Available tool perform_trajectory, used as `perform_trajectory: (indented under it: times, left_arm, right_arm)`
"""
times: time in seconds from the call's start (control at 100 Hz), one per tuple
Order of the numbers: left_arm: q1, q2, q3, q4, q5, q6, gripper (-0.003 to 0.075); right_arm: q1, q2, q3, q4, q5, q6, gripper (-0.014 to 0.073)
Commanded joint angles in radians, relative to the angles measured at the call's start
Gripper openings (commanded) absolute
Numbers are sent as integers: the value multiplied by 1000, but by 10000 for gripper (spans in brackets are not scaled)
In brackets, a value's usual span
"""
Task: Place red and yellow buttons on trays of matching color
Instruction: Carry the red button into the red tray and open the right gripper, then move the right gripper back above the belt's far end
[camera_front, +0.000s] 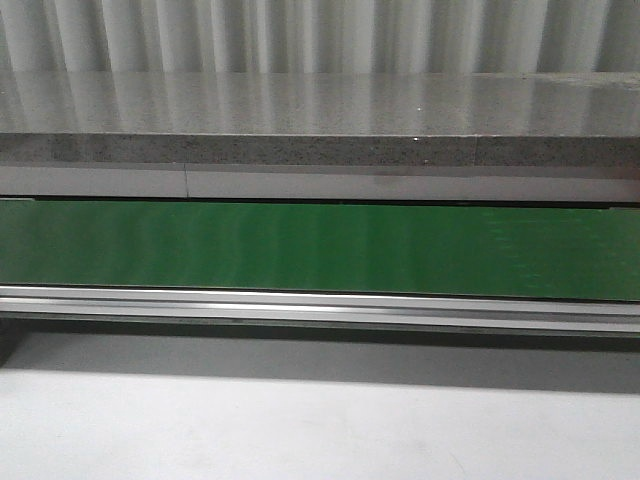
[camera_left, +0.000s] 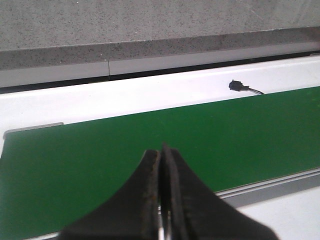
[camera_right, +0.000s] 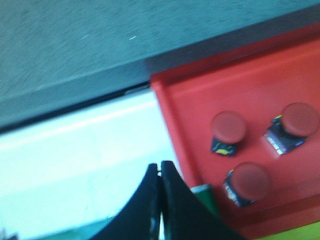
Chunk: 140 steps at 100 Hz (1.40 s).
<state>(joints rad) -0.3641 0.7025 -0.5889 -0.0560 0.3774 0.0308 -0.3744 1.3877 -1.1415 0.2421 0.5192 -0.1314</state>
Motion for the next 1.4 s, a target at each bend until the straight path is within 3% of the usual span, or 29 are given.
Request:
perform_trajectory:
  times: [0.0,0.46,1.01,1.26,1.39]
  left_arm:
    - [-8,-6,-26,-10,-75,-3,-20]
    - [-8,-6,-26,-10,-75,-3,-20]
    - [-8,-1,-26,-10,-102,-3,-20]
    - [-4,78,-68,-12,-78,-5,-20]
    - [54,165,-150,-19,-30,-16,-20]
  right_arm:
    - [45,-111,17,-5,-17,-75,-65]
    - [241,-498,234,-5,68,-145,-65]
    - [249,-1019,545,-5,77,-146,-65]
    - [249,-1081,572,-5,108,-146,-65]
    - [249,-1081,572,-5,115,-146,-65]
